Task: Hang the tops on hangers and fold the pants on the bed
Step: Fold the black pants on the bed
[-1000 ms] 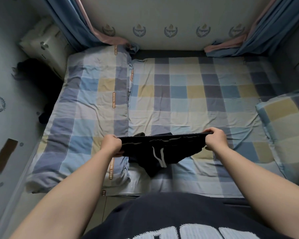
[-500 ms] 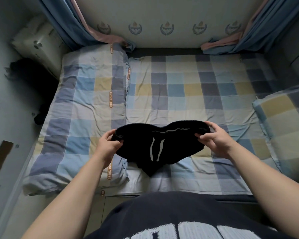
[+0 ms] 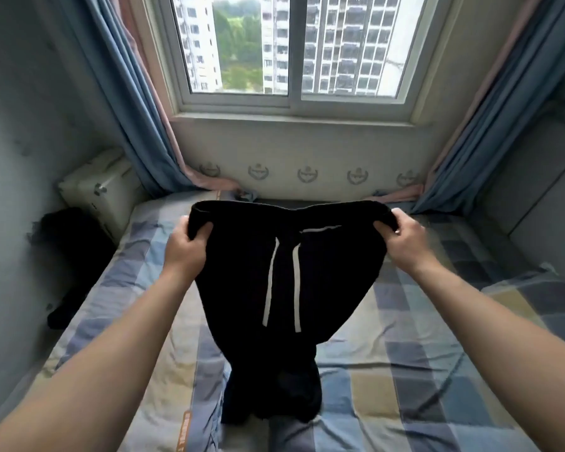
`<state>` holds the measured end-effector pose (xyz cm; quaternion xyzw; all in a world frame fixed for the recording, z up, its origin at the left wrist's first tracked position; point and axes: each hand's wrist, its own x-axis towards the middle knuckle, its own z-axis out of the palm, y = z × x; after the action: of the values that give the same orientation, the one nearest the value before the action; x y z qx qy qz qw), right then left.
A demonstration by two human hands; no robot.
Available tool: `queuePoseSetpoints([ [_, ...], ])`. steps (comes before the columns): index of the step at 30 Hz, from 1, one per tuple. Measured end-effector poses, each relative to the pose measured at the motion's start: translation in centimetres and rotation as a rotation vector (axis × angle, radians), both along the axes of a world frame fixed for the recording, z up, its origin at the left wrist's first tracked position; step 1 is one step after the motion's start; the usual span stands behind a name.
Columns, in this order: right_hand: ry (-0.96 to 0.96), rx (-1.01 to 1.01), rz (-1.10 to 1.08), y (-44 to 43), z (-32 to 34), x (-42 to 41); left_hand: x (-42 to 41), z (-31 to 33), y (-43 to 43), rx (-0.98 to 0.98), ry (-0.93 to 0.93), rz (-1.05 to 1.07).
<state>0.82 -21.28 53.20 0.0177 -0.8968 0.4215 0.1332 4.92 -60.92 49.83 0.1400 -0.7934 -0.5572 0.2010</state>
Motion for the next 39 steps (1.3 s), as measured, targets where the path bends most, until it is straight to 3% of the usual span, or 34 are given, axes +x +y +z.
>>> queuePoseSetpoints([
  [9,0.427,0.126,0.052,-0.9,23.7,-7.8,-7.2,25.2,-1.3,-0.187,0.394,0.075],
  [14,0.557,0.174,-0.015,-1.5,33.7,-8.6,-8.2,34.9,-1.3,-0.28,0.468,0.128],
  [17,0.583,0.168,-0.039,-1.9,38.1,-8.8,-8.3,39.0,-1.2,-0.229,0.476,0.111],
  [21,0.462,0.051,-0.059,-3.4,42.5,-9.0,-8.6,42.9,-0.2,0.043,0.36,0.06],
  [26,0.147,-0.378,0.096,-7.3,45.7,-6.6,-8.4,45.6,2.8,0.337,0.16,-0.119],
  [32,0.068,-0.35,0.31,-11.1,46.5,-4.1,-6.8,46.6,7.8,0.359,0.227,-0.328],
  [39,0.129,-0.279,0.448,-12.3,47.5,-2.8,-3.2,46.4,10.2,0.162,0.269,-0.624],
])
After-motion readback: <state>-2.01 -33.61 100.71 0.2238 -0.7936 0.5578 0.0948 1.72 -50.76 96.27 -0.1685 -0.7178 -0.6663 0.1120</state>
